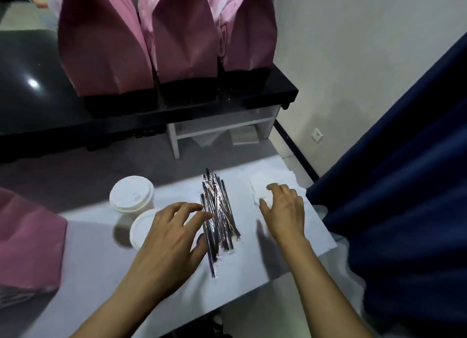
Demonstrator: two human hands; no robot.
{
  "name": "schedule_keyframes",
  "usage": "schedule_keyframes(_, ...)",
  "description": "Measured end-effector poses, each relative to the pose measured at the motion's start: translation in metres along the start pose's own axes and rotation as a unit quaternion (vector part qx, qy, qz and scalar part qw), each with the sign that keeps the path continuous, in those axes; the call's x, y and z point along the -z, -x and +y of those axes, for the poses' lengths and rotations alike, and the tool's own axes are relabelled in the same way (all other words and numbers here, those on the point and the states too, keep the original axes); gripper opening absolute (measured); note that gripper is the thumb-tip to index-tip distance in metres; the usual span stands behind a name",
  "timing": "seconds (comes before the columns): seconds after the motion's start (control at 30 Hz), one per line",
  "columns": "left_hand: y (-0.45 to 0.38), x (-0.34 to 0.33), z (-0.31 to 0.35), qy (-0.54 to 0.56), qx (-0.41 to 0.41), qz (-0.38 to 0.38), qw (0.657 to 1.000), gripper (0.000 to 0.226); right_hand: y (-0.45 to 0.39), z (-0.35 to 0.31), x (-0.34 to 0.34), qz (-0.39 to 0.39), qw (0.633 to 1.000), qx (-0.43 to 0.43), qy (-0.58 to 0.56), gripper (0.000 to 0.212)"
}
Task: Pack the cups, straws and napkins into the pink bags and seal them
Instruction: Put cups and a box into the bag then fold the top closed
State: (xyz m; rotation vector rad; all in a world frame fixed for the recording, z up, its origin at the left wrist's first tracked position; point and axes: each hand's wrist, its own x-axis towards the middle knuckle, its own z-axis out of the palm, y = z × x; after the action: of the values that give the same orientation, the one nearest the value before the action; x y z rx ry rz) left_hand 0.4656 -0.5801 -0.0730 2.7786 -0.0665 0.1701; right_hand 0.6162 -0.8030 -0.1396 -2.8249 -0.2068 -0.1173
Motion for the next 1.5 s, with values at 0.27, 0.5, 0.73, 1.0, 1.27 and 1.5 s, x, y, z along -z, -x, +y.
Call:
schedule_keyframes(0.27, -0.02, -0.008, 0.006, -0.01, 0.02, 0.005, 1.0, 0.036, -0.025, 0.049, -0.036, -0.033, 0.996, -0.022, 0.08, 0.006)
schedule_keyframes(0.5, -0.036, -0.011, 0.017, -0.005, 0.024, 0.002, 1.0, 0.037, -0.031, 0.061, -0.009, 0.058, 0.997, -0.02, -0.042, 0.009)
schedule_keyframes(0.73, -0.038, -0.013, 0.02, -0.004, 0.029, 0.001, 1.0, 0.038, -0.036, 0.062, 0.009, 0.02, 0.997, 0.041, -0.067, 0.015)
schedule_keyframes(1.0, -0.034, -0.015, 0.021, -0.003, 0.04, -0.005, 0.999, 0.038, -0.039, 0.057, -0.004, -0.115, 0.986, 0.056, -0.11, 0.027)
schedule_keyframes(1.27, -0.031, -0.014, 0.023, -0.004, 0.048, -0.008, 0.999, 0.039, -0.077, 0.051, -0.028, -0.11, 0.983, 0.141, 0.046, 0.034)
schedule_keyframes(1.5, -0.031, -0.016, 0.019, -0.006, 0.052, -0.007, 0.999, 0.037, -0.071, 0.058, -0.022, 0.025, 0.982, 0.184, 0.015, 0.009)
